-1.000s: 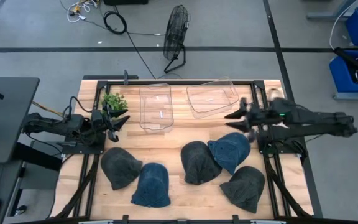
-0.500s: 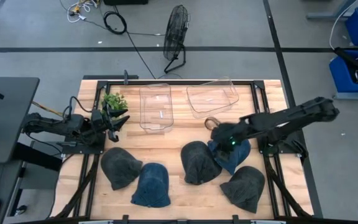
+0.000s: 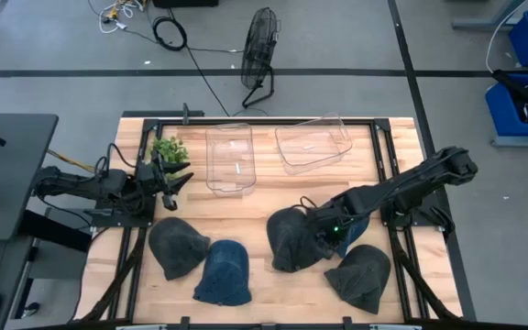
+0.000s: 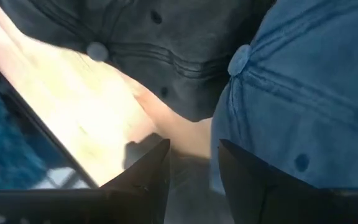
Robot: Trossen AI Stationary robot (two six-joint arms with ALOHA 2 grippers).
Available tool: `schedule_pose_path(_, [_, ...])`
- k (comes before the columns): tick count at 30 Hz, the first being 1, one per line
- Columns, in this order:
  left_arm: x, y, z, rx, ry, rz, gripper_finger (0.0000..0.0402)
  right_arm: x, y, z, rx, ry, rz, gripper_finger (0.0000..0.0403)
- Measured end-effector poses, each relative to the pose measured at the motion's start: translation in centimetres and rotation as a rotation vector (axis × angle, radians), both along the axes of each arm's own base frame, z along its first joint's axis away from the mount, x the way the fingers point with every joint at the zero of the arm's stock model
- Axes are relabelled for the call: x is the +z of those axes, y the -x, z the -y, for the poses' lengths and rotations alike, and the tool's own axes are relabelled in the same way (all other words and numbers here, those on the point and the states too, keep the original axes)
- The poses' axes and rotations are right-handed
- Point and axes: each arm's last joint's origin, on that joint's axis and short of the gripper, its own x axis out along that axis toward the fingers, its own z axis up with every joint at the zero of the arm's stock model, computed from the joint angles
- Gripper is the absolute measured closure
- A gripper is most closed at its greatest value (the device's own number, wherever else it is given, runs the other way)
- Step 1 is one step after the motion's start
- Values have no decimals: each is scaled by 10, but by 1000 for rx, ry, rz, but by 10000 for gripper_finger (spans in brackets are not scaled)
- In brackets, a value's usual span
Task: Pick & Place hat
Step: Put the top blue cap into the right transparent bin
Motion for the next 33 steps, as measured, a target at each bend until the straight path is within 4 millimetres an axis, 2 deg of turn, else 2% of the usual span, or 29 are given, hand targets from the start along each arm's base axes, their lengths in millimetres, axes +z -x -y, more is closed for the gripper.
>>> schedule_pose_path(12, [0,0,0,0,0,-2,248,-4,0,9,126,195,52,266])
schedule_pose_path(18, [-1,0,0,0,-1,-9,248,-8,1,12,128,259,57,266])
schedule_pose_path(23, [-1,0,0,0,-2,-14,248,-24,3,6,157,174,31,266])
schedule_pose_path(28, [-2,0,0,0,-3,-20,248,-39,-1,3,180,242,0,266])
schedule_pose_path(33, [-2,0,0,0,-1,-20,248,-62,-8,2,245,288,-55,270])
